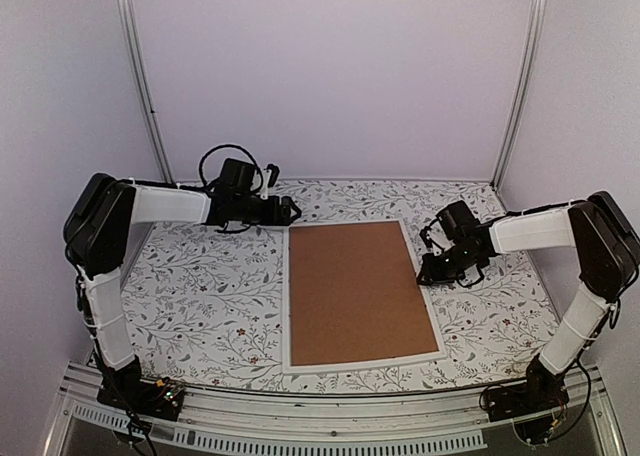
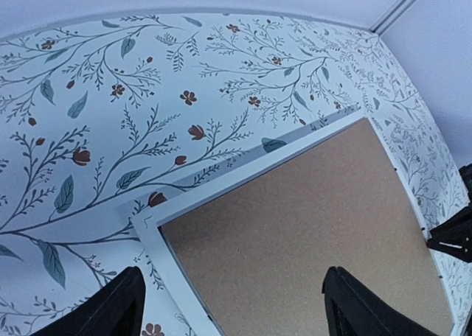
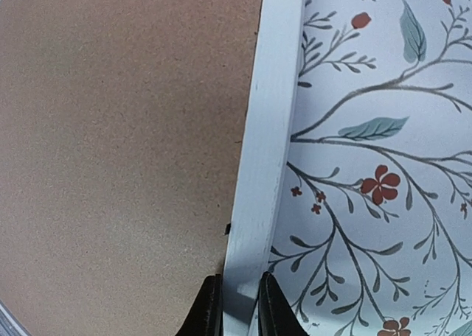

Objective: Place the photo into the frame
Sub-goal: Position the photo frame at the center of the board.

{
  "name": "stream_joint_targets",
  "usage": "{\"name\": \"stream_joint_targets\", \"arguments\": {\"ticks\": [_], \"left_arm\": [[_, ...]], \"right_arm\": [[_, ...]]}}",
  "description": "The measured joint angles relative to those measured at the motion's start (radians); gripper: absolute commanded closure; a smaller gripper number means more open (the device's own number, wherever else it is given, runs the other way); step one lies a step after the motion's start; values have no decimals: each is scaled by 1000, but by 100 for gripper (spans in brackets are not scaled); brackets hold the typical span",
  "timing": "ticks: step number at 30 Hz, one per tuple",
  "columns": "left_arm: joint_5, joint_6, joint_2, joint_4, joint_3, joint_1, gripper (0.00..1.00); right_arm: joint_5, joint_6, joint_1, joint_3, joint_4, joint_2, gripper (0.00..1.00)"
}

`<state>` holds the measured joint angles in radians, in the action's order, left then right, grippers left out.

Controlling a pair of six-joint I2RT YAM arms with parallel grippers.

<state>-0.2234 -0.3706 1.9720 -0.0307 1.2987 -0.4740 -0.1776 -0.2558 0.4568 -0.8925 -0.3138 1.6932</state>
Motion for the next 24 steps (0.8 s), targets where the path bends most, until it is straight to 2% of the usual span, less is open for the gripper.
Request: {"name": "stream_joint_targets", "arguments": {"ticks": [7,10,13,16,21,24], "left_arm": [[-15,147,11,29,21,2,14],[-36,200,33,61,55,2,14],[-55,240,58,82,87,2,14],[-76,270,86,103,110,4,14],[-100,306,126,140,128,5,14],[-109,324,158,162,154,6,15]], "right_arm": [[-61,104,-2,-91,-36,73,92],[-94,152,-2,-147,-52,116,88],[-115,201,-2,-200,-63,159,79],[-132,240,-2,-238,-68,192,65],[-153,279,-2,-287,-70,195,53],[-163,290,-2,-314,-74,195,49]]}}
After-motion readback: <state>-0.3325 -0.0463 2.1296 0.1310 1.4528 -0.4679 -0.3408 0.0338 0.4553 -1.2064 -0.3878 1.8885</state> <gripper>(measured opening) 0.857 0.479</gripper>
